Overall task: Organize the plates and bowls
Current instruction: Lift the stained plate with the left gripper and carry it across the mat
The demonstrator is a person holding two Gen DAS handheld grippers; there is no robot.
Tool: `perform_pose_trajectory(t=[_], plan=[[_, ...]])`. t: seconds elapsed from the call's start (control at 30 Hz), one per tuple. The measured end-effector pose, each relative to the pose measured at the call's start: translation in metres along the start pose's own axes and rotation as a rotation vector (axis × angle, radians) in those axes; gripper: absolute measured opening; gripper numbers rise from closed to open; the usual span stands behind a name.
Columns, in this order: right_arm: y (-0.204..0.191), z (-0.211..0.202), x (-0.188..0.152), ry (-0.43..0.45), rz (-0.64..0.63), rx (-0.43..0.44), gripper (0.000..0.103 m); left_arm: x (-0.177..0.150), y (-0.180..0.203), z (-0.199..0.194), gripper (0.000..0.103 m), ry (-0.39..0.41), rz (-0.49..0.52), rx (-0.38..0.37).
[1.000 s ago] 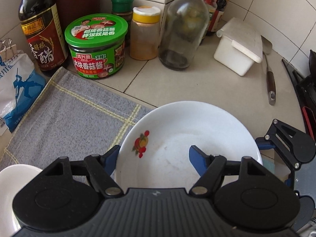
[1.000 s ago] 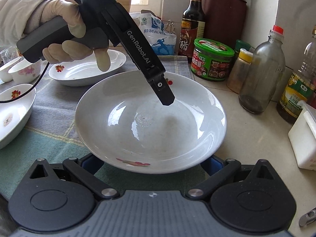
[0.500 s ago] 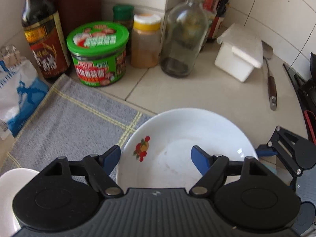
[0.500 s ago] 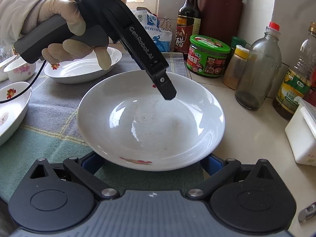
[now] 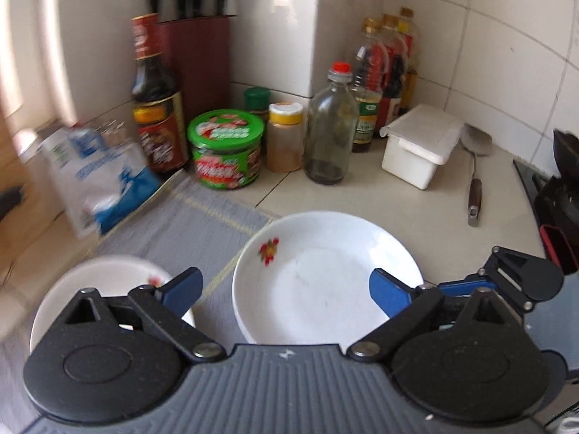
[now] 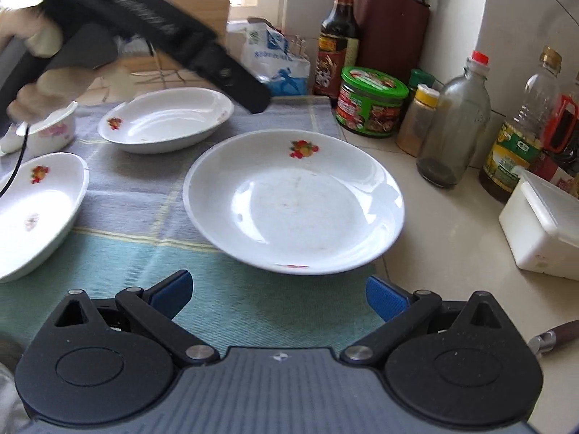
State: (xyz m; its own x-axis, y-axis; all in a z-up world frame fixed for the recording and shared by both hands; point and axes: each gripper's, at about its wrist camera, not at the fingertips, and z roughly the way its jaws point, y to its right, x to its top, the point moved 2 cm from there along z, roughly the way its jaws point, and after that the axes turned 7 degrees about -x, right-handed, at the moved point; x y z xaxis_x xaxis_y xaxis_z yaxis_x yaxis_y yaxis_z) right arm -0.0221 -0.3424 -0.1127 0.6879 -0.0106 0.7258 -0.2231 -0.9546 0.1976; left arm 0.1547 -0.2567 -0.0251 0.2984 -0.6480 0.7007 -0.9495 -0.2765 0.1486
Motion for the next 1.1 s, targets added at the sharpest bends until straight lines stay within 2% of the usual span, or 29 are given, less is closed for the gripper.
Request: perform_pose_trajectory(t=[0.37, 0.63, 0.83, 1.1], plan=[[-0.049, -0.017, 0.003, 0.017, -0.075, 0.067, 0.103, -0.073, 0.009, -0.076, 0.098, 0.091, -0.125, 0.170], [-0.088, -0.023, 0.002, 0.014, -0.176, 0.132, 0.103, -0.114, -0.001, -0.105, 0.098, 0.064, -0.201, 0.246], [-0.114, -0.019, -0.007, 0.032, -0.207, 0.262, 0.103, -0.137, -0.012, -0.125, 0.098, 0.048, -0.244, 0.289], [-0.152, -0.014, -0.010, 0.064, -0.293, 0.371, 0.103, -0.151, -0.029, -0.138, 0.098, -0.003, -0.268, 0.319]])
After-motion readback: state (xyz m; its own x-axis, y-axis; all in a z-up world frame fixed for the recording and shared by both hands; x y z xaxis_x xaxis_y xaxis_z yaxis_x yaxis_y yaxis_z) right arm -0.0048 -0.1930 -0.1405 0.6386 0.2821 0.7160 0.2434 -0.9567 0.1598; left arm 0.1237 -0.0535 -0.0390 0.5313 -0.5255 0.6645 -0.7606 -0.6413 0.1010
